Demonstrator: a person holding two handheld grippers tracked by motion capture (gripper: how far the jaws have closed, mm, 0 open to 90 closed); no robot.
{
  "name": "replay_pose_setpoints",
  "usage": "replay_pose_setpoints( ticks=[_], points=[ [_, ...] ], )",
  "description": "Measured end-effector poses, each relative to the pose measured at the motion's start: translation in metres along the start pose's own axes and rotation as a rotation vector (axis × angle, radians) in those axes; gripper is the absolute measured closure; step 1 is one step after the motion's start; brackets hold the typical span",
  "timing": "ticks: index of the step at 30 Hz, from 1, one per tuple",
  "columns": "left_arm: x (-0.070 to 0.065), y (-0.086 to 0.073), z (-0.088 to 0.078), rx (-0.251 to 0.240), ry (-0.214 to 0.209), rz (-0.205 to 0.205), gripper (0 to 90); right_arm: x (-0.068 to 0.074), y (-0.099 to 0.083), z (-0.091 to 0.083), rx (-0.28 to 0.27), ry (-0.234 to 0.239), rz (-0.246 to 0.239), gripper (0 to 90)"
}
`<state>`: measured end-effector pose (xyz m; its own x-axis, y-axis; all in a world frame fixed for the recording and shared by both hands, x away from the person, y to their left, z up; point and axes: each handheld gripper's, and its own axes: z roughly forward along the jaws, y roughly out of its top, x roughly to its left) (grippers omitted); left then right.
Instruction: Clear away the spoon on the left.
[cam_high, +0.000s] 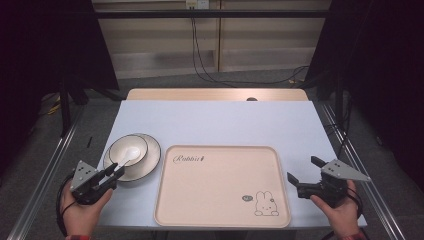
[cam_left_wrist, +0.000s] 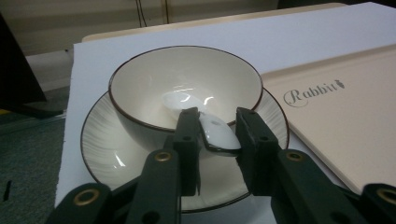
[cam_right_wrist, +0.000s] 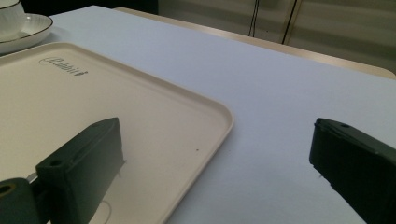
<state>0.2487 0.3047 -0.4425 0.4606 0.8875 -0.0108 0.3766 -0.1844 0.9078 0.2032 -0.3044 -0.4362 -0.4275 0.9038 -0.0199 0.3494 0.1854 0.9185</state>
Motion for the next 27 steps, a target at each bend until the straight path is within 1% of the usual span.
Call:
replay_pose_setpoints(
  ticks=[2, 3, 4, 6, 7, 9, 10, 11, 12, 16, 17, 19, 20, 21, 22, 23, 24, 26, 27],
  points=[
    [0.001, 0.000, 0.000, -0.006, -0.002, -0.004, 74.4, 0.000, 0.000, 0.000, 0.001, 0.003, 0.000, 2.6],
    [0.001, 0.001, 0.000, -0.018, 0.004, -0.008, 76.0, 0.000, 0.000, 0.000, 0.001, 0.003, -0.001, 2.6],
    [0.001, 0.001, 0.000, -0.020, -0.006, -0.015, 76.8, 0.000, 0.000, 0.000, 0.001, 0.004, -0.001, 2.6],
    [0.001, 0.001, 0.000, -0.016, 0.000, -0.010, 77.4, 0.000, 0.000, 0.000, 0.000, 0.000, -0.002, 2.6],
    [0.000, 0.001, 0.000, -0.021, 0.000, -0.013, 78.2, 0.000, 0.000, 0.000, 0.000, 0.003, 0.000, 2.6],
    [0.000, 0.002, 0.002, -0.032, -0.012, -0.017, 80.5, 0.000, 0.000, 0.000, 0.000, 0.000, -0.002, 2.6],
    [-0.001, 0.003, 0.002, -0.031, -0.016, -0.006, 83.6, 0.000, 0.000, 0.000, 0.000, 0.006, -0.001, 2.6],
    [-0.001, 0.003, 0.002, -0.031, -0.016, -0.006, 84.4, 0.000, 0.000, 0.000, 0.000, 0.006, -0.001, 2.6],
    [-0.003, 0.003, 0.004, -0.033, -0.016, -0.009, 84.5, -0.001, 0.000, 0.000, -0.002, 0.003, -0.002, 2.6],
    [-0.003, 0.003, 0.004, -0.029, -0.016, -0.014, 84.5, -0.001, 0.000, 0.000, -0.001, 0.005, -0.001, 2.6],
    [-0.003, 0.003, 0.004, -0.026, -0.007, -0.011, 84.6, -0.001, 0.000, 0.000, -0.001, 0.007, 0.000, 2.6],
    [-0.001, 0.005, 0.003, -0.031, -0.023, -0.032, 84.8, -0.001, 0.000, 0.000, -0.003, 0.007, -0.001, 2.6],
    [-0.001, 0.006, 0.004, -0.036, -0.016, -0.040, 84.8, -0.001, 0.000, 0.000, -0.002, 0.005, 0.002, 2.6],
    [-0.001, 0.008, 0.003, -0.037, -0.027, -0.040, 84.8, -0.001, 0.000, 0.000, -0.002, 0.005, 0.001, 2.6],
    [0.000, 0.010, 0.003, -0.038, -0.026, -0.043, 84.8, -0.001, 0.000, -0.001, -0.004, 0.007, -0.001, 2.6],
    [0.000, 0.012, 0.002, -0.047, -0.030, -0.063, 84.8, -0.001, 0.000, -0.001, -0.004, 0.007, -0.001, 2.6],
    [0.001, 0.014, 0.001, -0.047, -0.039, -0.074, 84.8, -0.001, 0.000, -0.001, -0.005, 0.004, -0.001, 2.6],
    [0.002, 0.018, 0.002, -0.041, -0.042, -0.087, 84.9, -0.002, 0.000, -0.001, -0.008, -0.003, 0.000, 2.6],
    [0.001, 0.020, 0.004, -0.039, -0.038, -0.091, 84.9, -0.002, 0.000, -0.001, -0.005, 0.002, 0.001, 2.6]
  ],
)
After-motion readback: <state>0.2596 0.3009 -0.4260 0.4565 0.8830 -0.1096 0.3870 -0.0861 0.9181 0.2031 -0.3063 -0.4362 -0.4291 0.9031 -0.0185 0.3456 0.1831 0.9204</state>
